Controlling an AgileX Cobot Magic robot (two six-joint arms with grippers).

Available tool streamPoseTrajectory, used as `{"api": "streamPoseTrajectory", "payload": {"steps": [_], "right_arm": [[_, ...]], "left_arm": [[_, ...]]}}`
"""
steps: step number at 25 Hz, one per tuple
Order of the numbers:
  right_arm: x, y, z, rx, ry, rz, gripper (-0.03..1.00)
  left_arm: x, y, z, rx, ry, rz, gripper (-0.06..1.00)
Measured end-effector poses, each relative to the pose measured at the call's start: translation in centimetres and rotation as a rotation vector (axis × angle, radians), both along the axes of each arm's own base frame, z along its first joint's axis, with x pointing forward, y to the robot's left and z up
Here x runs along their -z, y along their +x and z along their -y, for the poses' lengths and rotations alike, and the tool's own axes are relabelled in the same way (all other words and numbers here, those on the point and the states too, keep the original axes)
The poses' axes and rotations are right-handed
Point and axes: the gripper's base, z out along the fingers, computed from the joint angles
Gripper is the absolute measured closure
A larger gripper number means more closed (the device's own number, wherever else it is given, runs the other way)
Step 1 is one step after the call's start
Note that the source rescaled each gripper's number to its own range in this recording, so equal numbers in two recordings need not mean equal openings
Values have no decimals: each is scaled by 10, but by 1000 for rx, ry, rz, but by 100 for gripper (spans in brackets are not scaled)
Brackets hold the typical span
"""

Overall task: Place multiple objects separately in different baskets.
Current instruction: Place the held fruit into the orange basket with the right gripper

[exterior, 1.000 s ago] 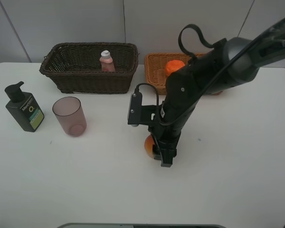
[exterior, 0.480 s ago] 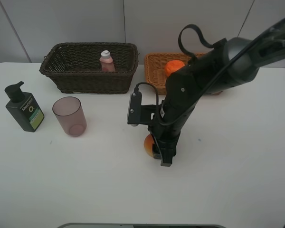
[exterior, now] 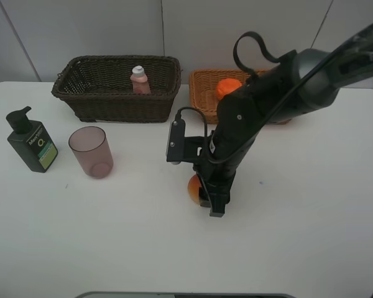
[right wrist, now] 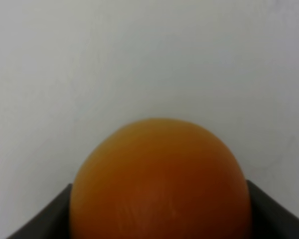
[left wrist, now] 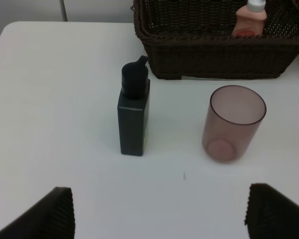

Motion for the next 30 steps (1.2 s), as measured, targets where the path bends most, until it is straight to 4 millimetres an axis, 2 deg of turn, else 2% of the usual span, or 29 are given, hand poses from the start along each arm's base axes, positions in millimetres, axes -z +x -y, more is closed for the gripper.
{"api": "streamPoseTrajectory", "payload": {"steps": [3,9,13,18,21,30], "right_arm": [[-8,0,0,0,17,17,54],[-42,1,0,21,64,51,54],[-71,15,-2,94,68,19,54],[-109,40,-3,318,142,19,54],[-127,57,6,446,180,53,54],[-158,99,47,794,284,115,54]], "left_arm": [[0,0,0,0,0,0,6],[0,0,0,0,0,0,6],[0,0,0,0,0,0,6],[0,0,0,0,0,0,6],[0,0,0,0,0,0,6],[0,0,0,0,0,0,6]]}}
